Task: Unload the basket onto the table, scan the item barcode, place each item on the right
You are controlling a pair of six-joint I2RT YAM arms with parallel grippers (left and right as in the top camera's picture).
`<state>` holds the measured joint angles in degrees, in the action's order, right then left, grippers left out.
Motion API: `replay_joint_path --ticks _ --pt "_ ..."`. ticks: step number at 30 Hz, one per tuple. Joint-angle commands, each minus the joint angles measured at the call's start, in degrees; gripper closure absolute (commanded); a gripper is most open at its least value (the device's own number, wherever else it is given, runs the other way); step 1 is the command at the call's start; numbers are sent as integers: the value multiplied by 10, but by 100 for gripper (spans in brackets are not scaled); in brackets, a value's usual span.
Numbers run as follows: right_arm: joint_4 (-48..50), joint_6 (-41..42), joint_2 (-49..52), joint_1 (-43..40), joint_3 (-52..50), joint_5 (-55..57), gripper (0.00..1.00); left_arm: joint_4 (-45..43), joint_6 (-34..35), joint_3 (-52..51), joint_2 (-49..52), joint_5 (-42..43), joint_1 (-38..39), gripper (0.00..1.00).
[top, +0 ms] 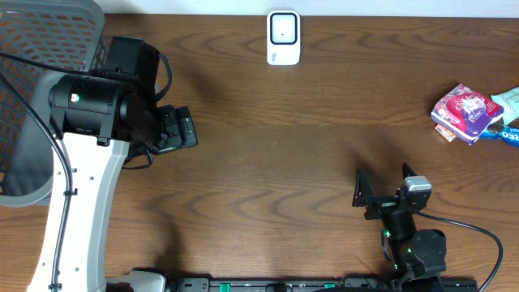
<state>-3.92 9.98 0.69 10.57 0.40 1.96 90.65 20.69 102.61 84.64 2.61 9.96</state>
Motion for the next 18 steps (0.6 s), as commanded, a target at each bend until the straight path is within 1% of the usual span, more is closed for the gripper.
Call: replay_joint_path --ticks 1,14,16,18 --pt "-2 -8 -4 -4 -1 5 1 2 -7 0 3 -7 -1 2" --pt "-2 -8 -4 -4 -1 5 1 2 -7 0 3 -7 -1 2" --pt "-2 -9 -4 -4 -1 5 1 9 0 0 3 12 -1 2" --pt "-2 -9 -4 -4 -1 5 1 24 0 0 3 52 -1 2"
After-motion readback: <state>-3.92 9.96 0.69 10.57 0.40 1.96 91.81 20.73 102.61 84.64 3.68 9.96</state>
